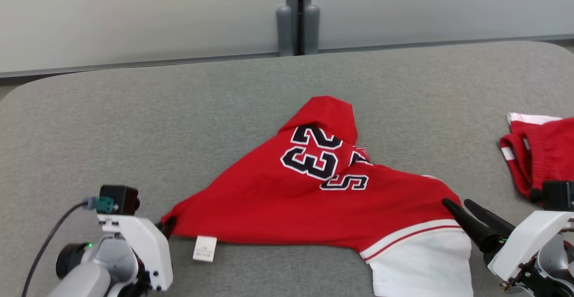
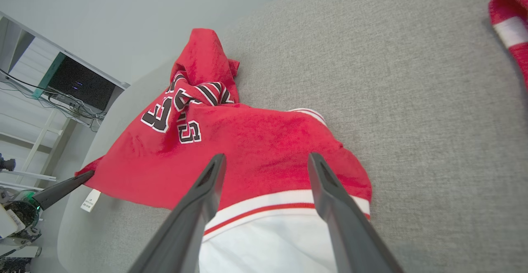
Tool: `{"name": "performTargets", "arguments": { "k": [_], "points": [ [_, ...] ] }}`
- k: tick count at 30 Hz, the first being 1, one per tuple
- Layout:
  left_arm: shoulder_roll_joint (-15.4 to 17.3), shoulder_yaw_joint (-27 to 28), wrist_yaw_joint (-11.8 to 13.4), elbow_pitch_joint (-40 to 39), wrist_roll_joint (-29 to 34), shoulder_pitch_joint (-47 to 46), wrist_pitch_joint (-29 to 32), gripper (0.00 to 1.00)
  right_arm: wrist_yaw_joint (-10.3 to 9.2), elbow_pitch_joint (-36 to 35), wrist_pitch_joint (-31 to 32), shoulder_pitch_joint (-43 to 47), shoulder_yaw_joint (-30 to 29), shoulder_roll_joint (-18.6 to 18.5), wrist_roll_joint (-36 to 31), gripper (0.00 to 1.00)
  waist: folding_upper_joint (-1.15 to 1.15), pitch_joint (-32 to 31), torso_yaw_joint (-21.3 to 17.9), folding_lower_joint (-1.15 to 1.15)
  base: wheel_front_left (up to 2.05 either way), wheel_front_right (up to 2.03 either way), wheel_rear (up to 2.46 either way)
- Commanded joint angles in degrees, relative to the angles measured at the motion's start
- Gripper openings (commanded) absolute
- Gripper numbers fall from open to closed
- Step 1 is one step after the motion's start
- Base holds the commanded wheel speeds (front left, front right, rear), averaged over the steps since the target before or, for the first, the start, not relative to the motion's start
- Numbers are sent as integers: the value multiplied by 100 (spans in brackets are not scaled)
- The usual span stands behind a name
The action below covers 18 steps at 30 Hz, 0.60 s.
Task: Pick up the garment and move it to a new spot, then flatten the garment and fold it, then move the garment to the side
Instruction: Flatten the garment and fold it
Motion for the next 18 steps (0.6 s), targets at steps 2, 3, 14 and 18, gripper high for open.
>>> {"name": "performTargets", "arguments": {
  "k": [2, 3, 14, 18],
  "points": [
    [114, 45, 164, -270, -77, 282, 61, 0, 1, 3, 45, 79, -81, 16, -61, 100, 0, -141, 227, 0, 0, 0, 0],
    [159, 58, 245, -405, -96, 407, 80, 0, 1, 10, 45, 95, -110, 33, -84, 100, 0, -162, 266, 0, 0, 0, 0],
    [371, 211, 968, -1337, -323, 1606, 27, 3, 1, -53, 238, 208, -389, 224, -327, 100, 0, -281, 336, 0, 0, 0, 0],
    [297, 276, 969, -1184, -320, 1671, -166, 100, 1, -169, 168, 204, -443, 326, -436, 100, 0, -280, 279, 0, 0, 0, 0]
  ]
}}
